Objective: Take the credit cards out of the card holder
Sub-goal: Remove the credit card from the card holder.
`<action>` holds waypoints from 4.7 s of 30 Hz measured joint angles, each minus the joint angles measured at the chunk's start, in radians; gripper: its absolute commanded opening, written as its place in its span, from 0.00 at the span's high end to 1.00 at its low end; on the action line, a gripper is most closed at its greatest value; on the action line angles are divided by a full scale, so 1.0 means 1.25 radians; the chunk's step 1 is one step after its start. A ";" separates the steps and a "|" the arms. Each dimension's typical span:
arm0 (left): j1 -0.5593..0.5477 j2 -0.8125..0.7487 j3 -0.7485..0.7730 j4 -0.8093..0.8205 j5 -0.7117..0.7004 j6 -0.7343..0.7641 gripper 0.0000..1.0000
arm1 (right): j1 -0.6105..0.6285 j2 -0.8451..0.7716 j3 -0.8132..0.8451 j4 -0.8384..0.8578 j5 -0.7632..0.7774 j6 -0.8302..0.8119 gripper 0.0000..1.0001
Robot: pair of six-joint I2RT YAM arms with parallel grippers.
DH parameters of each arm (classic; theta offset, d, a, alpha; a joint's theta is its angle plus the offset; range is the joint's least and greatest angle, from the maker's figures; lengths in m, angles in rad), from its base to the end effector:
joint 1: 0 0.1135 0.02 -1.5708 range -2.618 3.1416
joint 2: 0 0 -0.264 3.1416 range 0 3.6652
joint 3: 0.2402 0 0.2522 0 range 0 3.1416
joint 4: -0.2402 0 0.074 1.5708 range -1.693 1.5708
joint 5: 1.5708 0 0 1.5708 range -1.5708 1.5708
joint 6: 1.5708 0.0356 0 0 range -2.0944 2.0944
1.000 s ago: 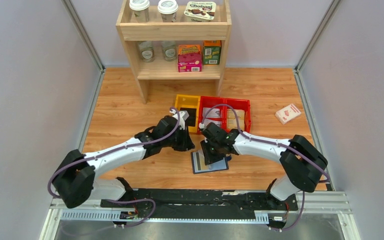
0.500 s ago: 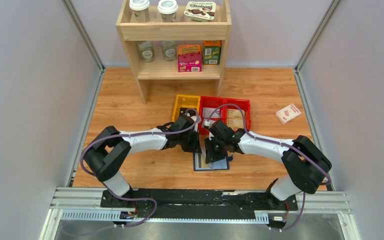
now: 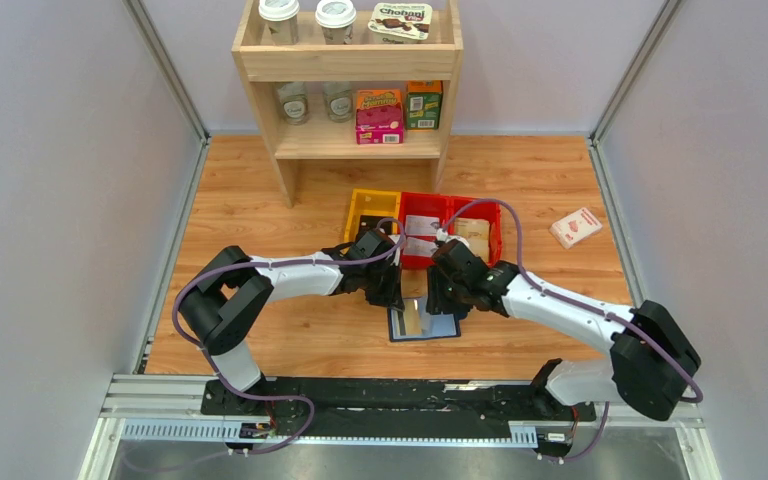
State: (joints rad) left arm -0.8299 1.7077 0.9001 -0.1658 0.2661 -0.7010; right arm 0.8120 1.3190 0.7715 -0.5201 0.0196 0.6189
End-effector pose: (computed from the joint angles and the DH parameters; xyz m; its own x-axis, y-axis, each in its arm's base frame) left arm 0.2156 -0.2496 0.1499 -0.9500 0.1166 -0.2896 0.2604 0.8077 -0.5290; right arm 0.1708 0.1791 0.1969 -0.9081 -0.1147 -0.4027 -0.2360 0.9347 0.2658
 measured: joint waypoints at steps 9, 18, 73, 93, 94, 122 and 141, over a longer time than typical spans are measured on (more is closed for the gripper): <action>0.000 0.000 0.000 -0.002 -0.001 0.001 1.00 | -0.053 -0.061 -0.039 -0.103 0.138 0.054 0.53; -0.002 0.000 0.001 -0.002 -0.002 0.004 1.00 | -0.060 -0.235 -0.041 -0.028 0.017 0.010 0.60; -0.007 -0.021 0.007 -0.121 -0.001 0.022 1.00 | -0.238 0.154 -0.211 0.482 -0.513 0.118 0.64; -0.006 -0.014 0.009 -0.135 0.008 0.024 1.00 | -0.203 0.109 -0.186 0.515 -0.546 0.117 0.75; -0.006 -0.014 0.009 -0.135 0.007 0.024 1.00 | -0.201 0.099 -0.187 0.522 -0.549 0.118 0.75; -0.010 -0.013 0.016 -0.150 -0.009 0.032 1.00 | -0.158 0.237 -0.162 0.599 -0.602 0.137 0.75; -0.012 -0.004 0.031 -0.168 -0.016 0.045 1.00 | -0.265 0.163 -0.252 0.672 -0.676 0.163 0.82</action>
State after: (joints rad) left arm -0.8452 1.7027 0.9382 -0.3752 0.2459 -0.6445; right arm 0.4805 1.5230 0.4568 0.3202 -0.8257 0.8227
